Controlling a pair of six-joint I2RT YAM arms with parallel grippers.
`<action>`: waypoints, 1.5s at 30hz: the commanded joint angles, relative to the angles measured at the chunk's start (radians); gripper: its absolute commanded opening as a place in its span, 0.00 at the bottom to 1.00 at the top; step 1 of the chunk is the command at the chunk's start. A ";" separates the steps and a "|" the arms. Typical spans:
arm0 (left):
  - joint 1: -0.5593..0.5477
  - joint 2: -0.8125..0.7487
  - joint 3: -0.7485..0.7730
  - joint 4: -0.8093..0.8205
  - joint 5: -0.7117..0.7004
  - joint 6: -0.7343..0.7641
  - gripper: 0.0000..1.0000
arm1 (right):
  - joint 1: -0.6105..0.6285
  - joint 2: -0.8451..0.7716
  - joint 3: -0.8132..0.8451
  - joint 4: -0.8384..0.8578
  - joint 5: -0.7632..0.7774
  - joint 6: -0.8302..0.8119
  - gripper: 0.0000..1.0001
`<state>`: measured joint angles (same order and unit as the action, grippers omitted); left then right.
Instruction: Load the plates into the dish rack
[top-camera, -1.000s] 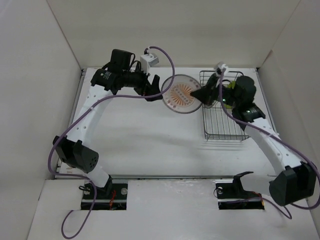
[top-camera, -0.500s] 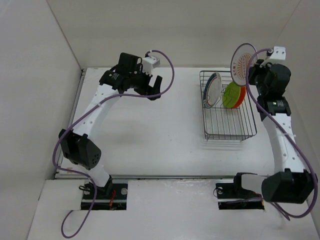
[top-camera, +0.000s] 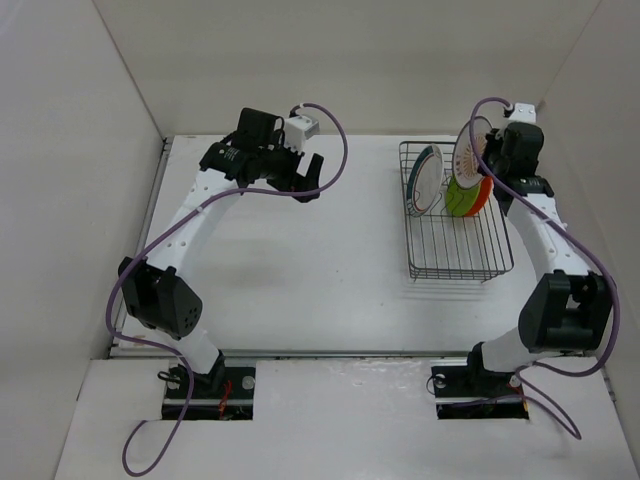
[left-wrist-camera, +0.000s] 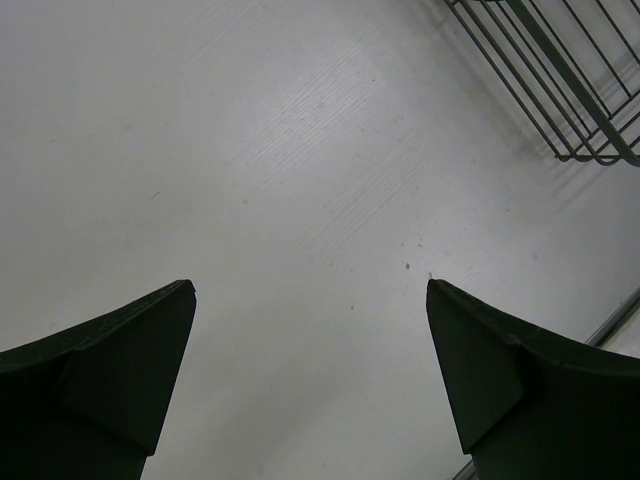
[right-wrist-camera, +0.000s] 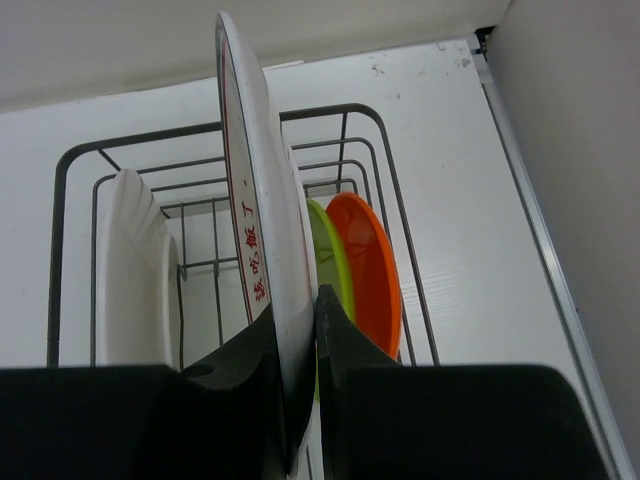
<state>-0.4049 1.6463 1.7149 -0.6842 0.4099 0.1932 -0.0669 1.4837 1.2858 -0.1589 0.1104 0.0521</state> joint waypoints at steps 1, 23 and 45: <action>-0.005 -0.034 -0.005 0.012 -0.002 0.008 1.00 | 0.030 0.000 0.041 0.084 0.026 0.025 0.00; -0.005 -0.036 -0.014 0.012 0.007 0.008 1.00 | 0.099 0.021 -0.036 0.105 0.158 0.016 0.00; -0.005 -0.045 -0.023 0.012 0.017 0.008 1.00 | 0.079 0.070 -0.045 0.105 0.126 0.015 0.03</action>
<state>-0.4049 1.6463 1.7092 -0.6842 0.4114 0.1936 0.0189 1.5417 1.2404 -0.1284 0.2436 0.0715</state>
